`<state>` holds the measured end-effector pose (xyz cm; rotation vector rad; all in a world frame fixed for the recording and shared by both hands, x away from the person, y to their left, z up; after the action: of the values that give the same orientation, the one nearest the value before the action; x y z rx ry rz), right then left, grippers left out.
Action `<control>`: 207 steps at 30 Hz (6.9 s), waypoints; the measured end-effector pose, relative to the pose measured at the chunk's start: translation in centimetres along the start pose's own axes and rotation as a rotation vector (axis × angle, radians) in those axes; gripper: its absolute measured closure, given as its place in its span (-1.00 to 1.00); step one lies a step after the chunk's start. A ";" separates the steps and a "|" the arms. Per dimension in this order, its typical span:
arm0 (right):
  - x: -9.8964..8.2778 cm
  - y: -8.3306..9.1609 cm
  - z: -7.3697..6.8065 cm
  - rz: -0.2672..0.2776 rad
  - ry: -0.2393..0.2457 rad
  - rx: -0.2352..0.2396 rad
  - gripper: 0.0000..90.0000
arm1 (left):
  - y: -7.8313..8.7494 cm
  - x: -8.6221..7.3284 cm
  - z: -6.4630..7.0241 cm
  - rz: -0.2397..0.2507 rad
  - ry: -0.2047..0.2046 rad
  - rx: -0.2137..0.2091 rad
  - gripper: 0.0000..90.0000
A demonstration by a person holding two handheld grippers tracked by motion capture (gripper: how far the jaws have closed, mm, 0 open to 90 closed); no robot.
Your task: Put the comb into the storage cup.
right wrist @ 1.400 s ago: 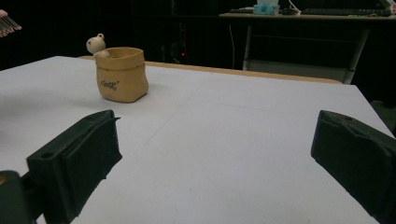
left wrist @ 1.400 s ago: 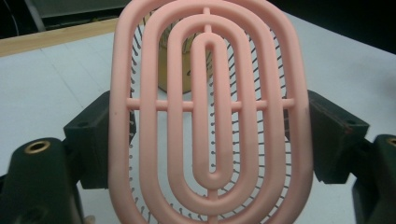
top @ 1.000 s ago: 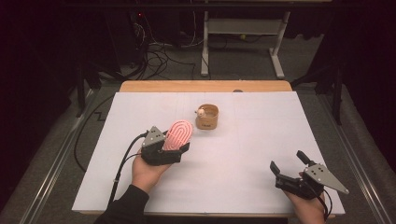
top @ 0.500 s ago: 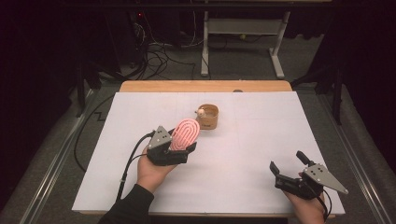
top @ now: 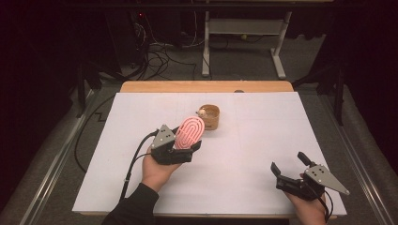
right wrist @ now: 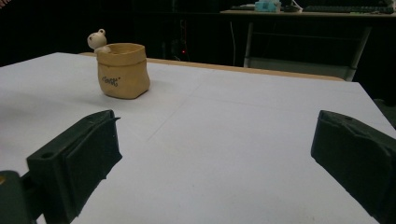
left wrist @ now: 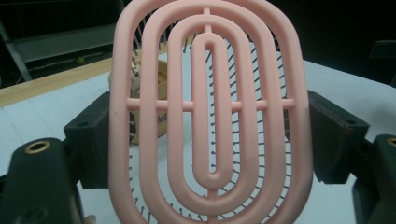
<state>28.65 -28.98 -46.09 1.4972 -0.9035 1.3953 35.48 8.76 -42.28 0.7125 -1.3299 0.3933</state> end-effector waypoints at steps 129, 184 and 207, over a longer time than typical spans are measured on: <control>4.6 -6.4 -10.3 -0.031 -0.009 0.313 -0.99 | 0.5 -0.6 3.2 0.059 -0.108 -0.037 -0.59; 6.9 -8.8 -13.3 -0.018 -0.154 0.459 -0.75 | -0.4 -0.4 6.4 0.048 -0.157 -0.083 -0.59; 6.7 -8.7 -13.6 -0.074 -0.257 0.550 -0.14 | -0.5 -0.4 6.9 0.048 -0.170 -0.087 -0.59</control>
<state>32.58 -12.80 -40.64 2.1382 -0.6273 1.4910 30.60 3.79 -42.28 0.6533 -1.5175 0.3158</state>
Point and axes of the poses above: each handheld gripper's, and its own axes: y roughly backward along the jaws, x roughly out of its top, z roughly to its right, the point moved 3 cm from there along -y, roughly forward along the jaws, and after that the axes turned 5 degrees about z, right-handed, at the moved point
